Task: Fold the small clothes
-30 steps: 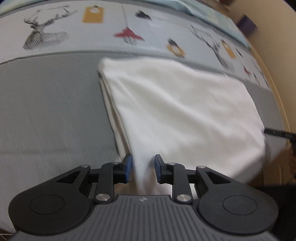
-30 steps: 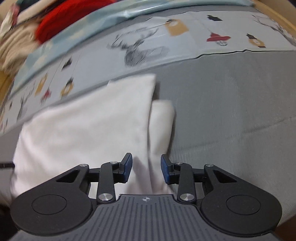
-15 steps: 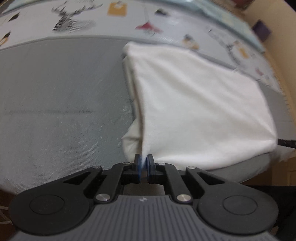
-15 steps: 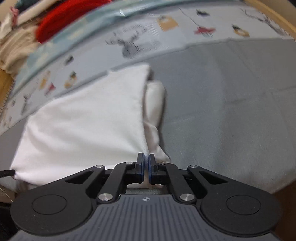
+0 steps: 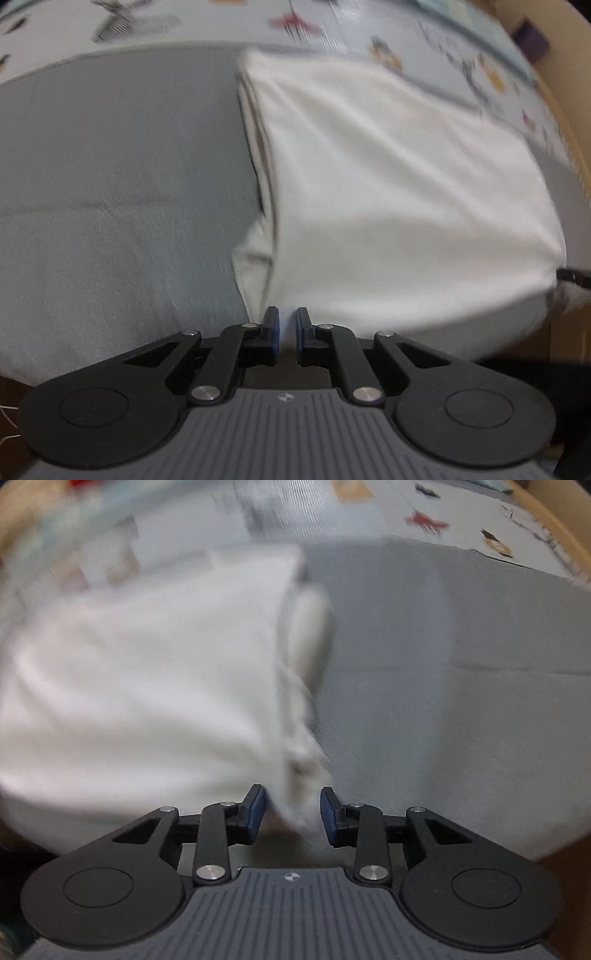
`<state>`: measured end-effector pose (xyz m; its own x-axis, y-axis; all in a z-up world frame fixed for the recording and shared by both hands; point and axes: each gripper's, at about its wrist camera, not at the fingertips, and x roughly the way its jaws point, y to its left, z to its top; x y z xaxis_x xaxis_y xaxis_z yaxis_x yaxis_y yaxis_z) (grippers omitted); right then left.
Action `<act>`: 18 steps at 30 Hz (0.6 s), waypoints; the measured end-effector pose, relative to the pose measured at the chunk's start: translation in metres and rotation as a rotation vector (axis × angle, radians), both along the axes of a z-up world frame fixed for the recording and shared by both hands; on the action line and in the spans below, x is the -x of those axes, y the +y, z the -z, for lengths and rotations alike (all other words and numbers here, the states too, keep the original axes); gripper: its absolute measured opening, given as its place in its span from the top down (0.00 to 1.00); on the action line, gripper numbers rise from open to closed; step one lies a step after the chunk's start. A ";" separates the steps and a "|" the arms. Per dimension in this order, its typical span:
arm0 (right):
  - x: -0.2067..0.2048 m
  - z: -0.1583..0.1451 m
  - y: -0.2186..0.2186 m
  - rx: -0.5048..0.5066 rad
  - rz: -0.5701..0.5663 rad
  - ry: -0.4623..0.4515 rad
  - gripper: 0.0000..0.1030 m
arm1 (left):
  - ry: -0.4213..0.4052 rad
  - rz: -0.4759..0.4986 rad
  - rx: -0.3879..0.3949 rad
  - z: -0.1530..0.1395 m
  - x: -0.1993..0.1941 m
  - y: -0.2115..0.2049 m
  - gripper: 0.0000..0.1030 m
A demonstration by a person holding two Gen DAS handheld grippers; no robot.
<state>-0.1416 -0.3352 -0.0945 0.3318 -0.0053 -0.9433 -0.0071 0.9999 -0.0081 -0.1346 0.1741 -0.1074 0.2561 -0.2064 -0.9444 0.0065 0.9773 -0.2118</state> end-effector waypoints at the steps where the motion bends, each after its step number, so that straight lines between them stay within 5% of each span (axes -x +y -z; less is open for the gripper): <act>1: 0.000 -0.011 -0.002 0.004 0.018 -0.063 0.61 | -0.030 -0.040 0.012 -0.006 -0.001 0.007 0.78; 5: 0.013 -0.067 -0.016 -0.024 0.103 -0.326 0.60 | -0.101 -0.154 0.068 -0.020 -0.010 0.026 0.56; 11: 0.048 -0.121 -0.041 -0.069 0.155 -0.568 0.51 | -0.075 -0.222 0.134 -0.009 -0.040 0.033 0.52; 15: 0.060 -0.121 -0.050 -0.135 0.259 -0.583 0.51 | -0.051 -0.263 0.184 -0.004 -0.054 0.040 0.52; 18: 0.056 -0.118 -0.040 -0.061 0.222 -0.564 0.51 | -0.023 -0.261 0.207 0.005 -0.066 0.035 0.52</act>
<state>-0.1976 -0.3754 0.0231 0.7776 -0.0830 -0.6233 0.1902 0.9759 0.1072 -0.0690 0.2095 -0.1128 0.3466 -0.3176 -0.8826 -0.2312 0.8830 -0.4085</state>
